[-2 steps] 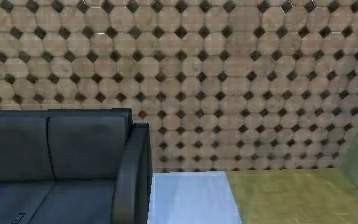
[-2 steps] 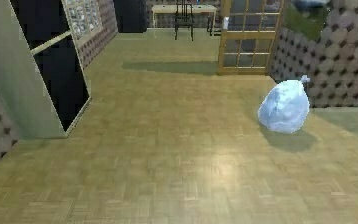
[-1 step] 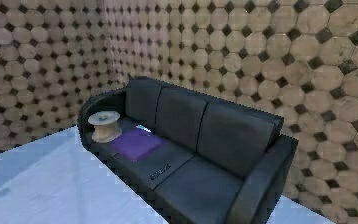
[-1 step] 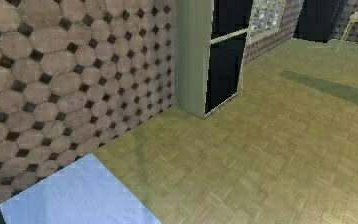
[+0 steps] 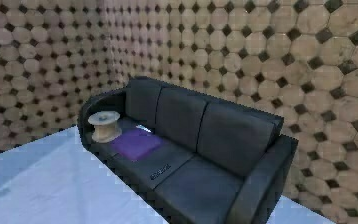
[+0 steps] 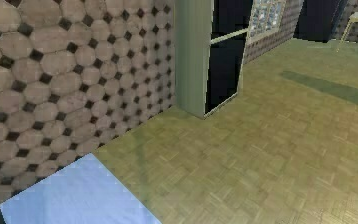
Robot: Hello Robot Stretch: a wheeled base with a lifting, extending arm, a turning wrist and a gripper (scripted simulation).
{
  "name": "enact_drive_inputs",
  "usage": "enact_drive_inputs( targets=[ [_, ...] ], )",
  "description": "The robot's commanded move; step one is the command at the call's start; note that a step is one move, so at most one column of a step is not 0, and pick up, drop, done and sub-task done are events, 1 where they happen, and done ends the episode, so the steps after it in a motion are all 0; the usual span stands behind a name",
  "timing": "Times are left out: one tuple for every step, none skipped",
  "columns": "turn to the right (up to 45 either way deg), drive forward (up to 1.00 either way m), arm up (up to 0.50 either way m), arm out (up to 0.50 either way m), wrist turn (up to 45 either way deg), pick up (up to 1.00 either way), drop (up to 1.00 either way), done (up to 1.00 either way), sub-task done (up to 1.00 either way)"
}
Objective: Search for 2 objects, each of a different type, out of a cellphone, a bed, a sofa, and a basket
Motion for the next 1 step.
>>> enact_drive_inputs(
  targets=[
    [-45.0,0.0,0.0,0.0,0.0,0.0,0.0,0.0,0.0]
  ],
)
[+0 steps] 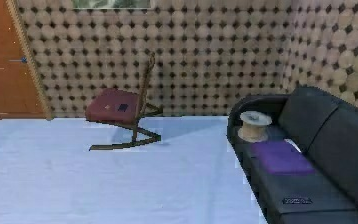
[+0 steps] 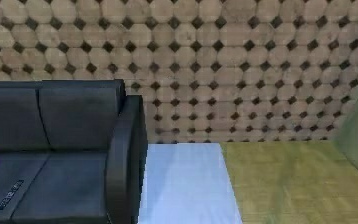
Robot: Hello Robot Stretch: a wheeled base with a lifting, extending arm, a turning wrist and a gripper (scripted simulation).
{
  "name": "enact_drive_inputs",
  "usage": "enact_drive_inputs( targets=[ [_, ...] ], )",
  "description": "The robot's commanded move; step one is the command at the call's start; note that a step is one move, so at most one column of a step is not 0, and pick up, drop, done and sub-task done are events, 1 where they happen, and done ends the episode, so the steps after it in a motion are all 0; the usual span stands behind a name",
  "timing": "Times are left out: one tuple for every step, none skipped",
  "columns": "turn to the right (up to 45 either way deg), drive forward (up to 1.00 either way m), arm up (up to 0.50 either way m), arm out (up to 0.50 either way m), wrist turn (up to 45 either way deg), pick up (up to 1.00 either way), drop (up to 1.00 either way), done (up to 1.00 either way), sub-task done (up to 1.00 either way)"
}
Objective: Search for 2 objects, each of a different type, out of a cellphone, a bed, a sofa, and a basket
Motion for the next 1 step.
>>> enact_drive_inputs(
  targets=[
    [0.0,1.0,0.0,0.0,0.0,0.0,0.0,0.0,0.0]
  ],
)
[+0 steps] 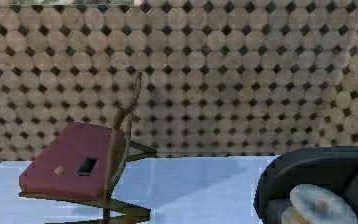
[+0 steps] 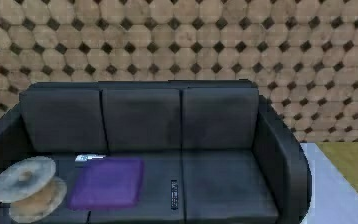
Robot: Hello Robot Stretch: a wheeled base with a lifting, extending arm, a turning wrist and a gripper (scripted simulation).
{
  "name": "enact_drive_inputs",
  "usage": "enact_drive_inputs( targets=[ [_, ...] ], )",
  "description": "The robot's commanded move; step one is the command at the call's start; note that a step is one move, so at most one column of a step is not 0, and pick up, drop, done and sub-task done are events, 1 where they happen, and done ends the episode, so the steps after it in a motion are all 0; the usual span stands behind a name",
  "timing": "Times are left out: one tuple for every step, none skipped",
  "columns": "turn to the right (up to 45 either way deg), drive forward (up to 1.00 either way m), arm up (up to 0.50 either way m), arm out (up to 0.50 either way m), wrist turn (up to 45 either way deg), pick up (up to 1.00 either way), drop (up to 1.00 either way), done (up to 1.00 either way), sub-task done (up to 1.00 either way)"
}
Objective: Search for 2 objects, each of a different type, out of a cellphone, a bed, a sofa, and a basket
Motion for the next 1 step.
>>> enact_drive_inputs(
  targets=[
    [-6.0,0.0,0.0,0.0,0.0,0.0,0.0,0.0,0.0]
  ],
)
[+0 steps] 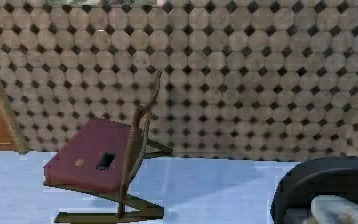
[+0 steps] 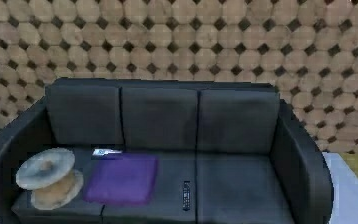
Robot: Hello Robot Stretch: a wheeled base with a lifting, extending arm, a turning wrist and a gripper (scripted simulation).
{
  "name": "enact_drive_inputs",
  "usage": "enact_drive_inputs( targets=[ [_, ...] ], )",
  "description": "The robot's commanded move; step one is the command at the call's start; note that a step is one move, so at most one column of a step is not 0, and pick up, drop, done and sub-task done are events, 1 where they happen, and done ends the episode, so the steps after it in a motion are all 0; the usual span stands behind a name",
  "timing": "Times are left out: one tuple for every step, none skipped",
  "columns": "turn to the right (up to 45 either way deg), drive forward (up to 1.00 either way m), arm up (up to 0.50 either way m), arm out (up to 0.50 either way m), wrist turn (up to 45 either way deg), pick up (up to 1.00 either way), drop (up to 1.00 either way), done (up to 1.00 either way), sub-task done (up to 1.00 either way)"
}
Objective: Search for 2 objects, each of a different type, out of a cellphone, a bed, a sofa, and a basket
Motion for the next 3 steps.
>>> enact_drive_inputs(
  targets=[
    [0.0,0.4,0.0,0.0,0.0,0.0,0.0,0.0,0.0],
    [-33.0,0.0,0.0,0.0,0.0,0.0,0.0,0.0,0.0],
    [0.0,0.0,0.0,0.0,0.0,0.0,0.0,1.0,0.0]
  ],
)
